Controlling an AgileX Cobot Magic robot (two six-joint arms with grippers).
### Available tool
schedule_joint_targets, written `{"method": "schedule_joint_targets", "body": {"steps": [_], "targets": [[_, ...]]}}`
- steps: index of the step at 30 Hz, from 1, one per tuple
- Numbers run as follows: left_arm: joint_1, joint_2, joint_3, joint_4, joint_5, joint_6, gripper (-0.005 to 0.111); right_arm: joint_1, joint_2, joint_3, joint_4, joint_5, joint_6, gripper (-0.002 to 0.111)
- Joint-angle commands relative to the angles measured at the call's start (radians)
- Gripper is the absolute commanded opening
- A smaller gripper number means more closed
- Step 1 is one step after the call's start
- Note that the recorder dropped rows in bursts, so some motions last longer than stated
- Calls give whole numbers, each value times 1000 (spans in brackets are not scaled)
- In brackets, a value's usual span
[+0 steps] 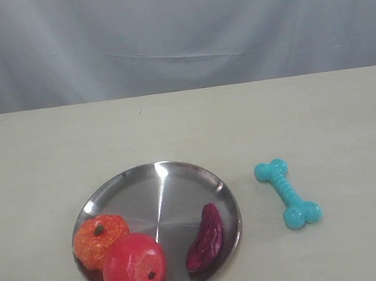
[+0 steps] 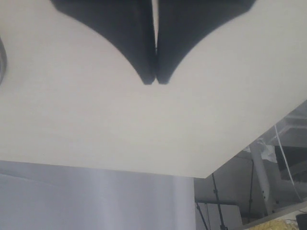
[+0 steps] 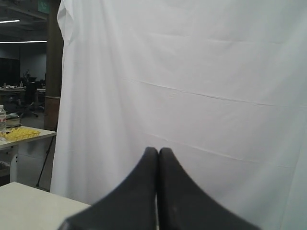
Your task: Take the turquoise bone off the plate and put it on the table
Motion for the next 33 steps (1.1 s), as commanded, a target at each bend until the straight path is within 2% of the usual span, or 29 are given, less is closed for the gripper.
{"method": "schedule_joint_targets", "body": {"steps": [1, 6, 14, 20, 23, 28, 29, 33], "targets": [[2, -1, 3, 6, -5, -4, 0, -5, -5, 2, -7, 20, -73, 0], [2, -1, 3, 6, -5, -4, 0, -5, -5, 4, -4, 59, -196, 0], [2, -1, 3, 6, -5, -4, 0, -5, -5, 4, 10, 117, -175, 0], [2, -1, 3, 6, -5, -4, 0, -5, -5, 7, -20, 238, -177, 0], [2, -1, 3, 6, -5, -4, 0, -9, -8, 30, -44, 227, -150, 0], [2, -1, 3, 6, -5, -4, 0, -133, -64, 110, 18, 78, -41, 0], [2, -1, 3, 6, -5, -4, 0, -192, -89, 146, 92, 28, -43, 0], [2, -1, 3, 6, -5, -4, 0, -350, -137, 249, 198, -21, -49, 0]]}}
